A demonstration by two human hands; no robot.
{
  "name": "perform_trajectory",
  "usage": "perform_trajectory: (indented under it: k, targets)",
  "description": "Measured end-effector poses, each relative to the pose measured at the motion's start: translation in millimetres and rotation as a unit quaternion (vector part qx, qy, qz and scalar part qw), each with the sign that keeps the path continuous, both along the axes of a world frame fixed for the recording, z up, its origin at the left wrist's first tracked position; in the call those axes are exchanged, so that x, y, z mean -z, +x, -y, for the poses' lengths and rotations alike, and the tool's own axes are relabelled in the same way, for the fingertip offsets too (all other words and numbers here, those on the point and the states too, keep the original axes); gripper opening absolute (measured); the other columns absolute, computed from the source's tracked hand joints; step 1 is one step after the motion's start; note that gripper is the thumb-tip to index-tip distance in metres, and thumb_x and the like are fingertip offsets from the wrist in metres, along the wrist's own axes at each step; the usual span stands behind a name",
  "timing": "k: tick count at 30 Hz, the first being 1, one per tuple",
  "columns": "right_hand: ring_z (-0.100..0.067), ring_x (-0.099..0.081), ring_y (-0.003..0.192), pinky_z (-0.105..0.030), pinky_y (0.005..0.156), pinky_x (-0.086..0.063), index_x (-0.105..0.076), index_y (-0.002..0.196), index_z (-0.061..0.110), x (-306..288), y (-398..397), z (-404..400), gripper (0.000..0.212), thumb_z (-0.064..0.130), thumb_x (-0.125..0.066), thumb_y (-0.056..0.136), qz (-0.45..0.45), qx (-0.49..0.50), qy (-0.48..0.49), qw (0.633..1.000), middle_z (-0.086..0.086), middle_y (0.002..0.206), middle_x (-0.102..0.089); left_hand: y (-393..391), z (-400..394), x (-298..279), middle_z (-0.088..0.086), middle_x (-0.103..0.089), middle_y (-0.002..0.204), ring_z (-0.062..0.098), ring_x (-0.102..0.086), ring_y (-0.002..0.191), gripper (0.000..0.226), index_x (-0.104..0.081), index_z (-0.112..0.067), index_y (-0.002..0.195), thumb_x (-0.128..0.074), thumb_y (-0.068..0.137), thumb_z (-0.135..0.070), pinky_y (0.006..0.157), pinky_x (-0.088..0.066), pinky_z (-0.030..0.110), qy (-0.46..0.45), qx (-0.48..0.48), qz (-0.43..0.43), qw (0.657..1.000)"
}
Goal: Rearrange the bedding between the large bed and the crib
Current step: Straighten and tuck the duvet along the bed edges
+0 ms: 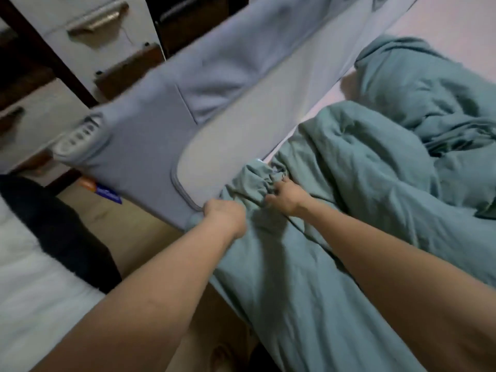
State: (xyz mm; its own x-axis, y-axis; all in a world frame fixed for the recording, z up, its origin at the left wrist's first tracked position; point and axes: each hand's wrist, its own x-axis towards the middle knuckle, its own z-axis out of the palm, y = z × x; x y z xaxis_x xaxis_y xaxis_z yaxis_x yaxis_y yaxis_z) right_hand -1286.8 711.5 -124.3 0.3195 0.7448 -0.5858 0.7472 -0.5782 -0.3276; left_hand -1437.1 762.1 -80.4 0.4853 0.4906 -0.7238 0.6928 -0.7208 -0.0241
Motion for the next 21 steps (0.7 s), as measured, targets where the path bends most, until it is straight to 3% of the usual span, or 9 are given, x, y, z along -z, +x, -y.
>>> perform_trajectory:
  k: [1, 3, 7, 11, 13, 18, 21]
  targets:
    - [-0.032, -0.049, 0.123, -0.031, 0.097, -0.038, -0.048, 0.132, 0.006, -26.2, 1.4, -2.2, 0.048, 0.033, -0.052, 0.093, -0.016, 0.033, 0.031, 0.999, -0.021, 0.139, -0.046, 4.6, 4.1, -25.7, 0.006, -0.051, 0.139, 0.026, -0.049, 0.127, 0.047, -0.05, -0.017, 0.133, -0.046, 0.094, -0.043, 0.102, -0.042, 0.041, -0.023, 0.012, 0.027, 0.999]
    - [-0.032, -0.057, 0.111, -0.031, 0.086, -0.041, -0.051, 0.125, 0.004, -96.0, 5.0, -7.5, 0.04, 0.027, -0.055, 0.092, -0.024, 0.087, 0.102, 0.991, -0.019, 0.119, -0.062, 7.5, 1.2, -97.4, 0.006, -0.054, 0.134, 0.026, -0.052, 0.123, 0.047, -0.053, -0.02, 0.129, -0.046, 0.093, -0.049, 0.098, -0.043, 0.038, -0.047, 0.005, 0.097, 0.994]
    - [-0.029, -0.061, 0.1, -0.03, 0.084, -0.043, -0.055, 0.121, 0.006, -199.9, 13.3, -24.0, 0.034, 0.017, -0.054, 0.09, -0.02, 0.183, 0.212, 0.96, -0.014, 0.099, -0.068, -0.1, -25.4, -206.7, 0.004, -0.06, 0.128, 0.026, -0.055, 0.116, 0.045, -0.054, -0.022, 0.13, -0.045, 0.095, -0.047, 0.092, -0.048, 0.036, -0.035, -0.014, 0.211, 0.977]
    - [-0.036, -0.066, 0.084, -0.044, 0.078, -0.054, -0.065, 0.087, -0.005, -276.1, 19.5, -75.8, 0.021, 0.008, -0.049, 0.083, -0.003, 0.152, 0.261, 0.953, -0.022, 0.085, -0.069, -15.4, -84.8, -277.4, 0.009, -0.067, 0.114, 0.024, -0.062, 0.097, 0.035, -0.064, -0.015, 0.118, -0.051, 0.095, -0.038, 0.084, -0.05, 0.032, -0.075, -0.077, 0.298, 0.949]
    - [-0.031, -0.069, 0.078, -0.04, 0.072, -0.055, -0.066, 0.084, -0.002, -299.5, 15.2, -108.6, 0.021, 0.008, -0.048, 0.084, 0.0, 0.141, 0.284, 0.948, -0.018, 0.083, -0.071, -27.0, -124.2, -294.6, 0.009, -0.069, 0.104, 0.023, -0.064, 0.086, 0.032, -0.067, -0.011, 0.111, -0.053, 0.095, -0.034, 0.079, -0.049, 0.032, -0.062, -0.104, 0.329, 0.937]
    - [-0.014, -0.066, 0.065, -0.023, 0.061, -0.054, -0.068, 0.094, 0.008, -320.4, 1.7, -196.9, 0.016, 0.013, -0.053, 0.092, 0.018, 0.073, 0.217, 0.973, -0.008, 0.082, -0.071, -70.7, -245.5, -296.6, 0.001, -0.067, 0.106, 0.018, -0.063, 0.091, 0.031, -0.067, -0.018, 0.111, -0.054, 0.093, -0.04, 0.087, -0.053, 0.038, 0.011, -0.081, 0.268, 0.96]
    - [-0.014, -0.066, 0.061, -0.033, 0.069, -0.059, -0.069, 0.093, 0.005, -315.9, -1.8, -245.4, 0.017, 0.013, -0.054, 0.091, 0.032, 0.099, 0.203, 0.974, -0.009, 0.081, -0.071, -94.2, -313.3, -297.9, 0.0, -0.067, 0.106, 0.017, -0.063, 0.093, 0.03, -0.068, -0.019, 0.107, -0.055, 0.091, -0.041, 0.086, -0.054, 0.039, 0.031, -0.059, 0.22, 0.973]
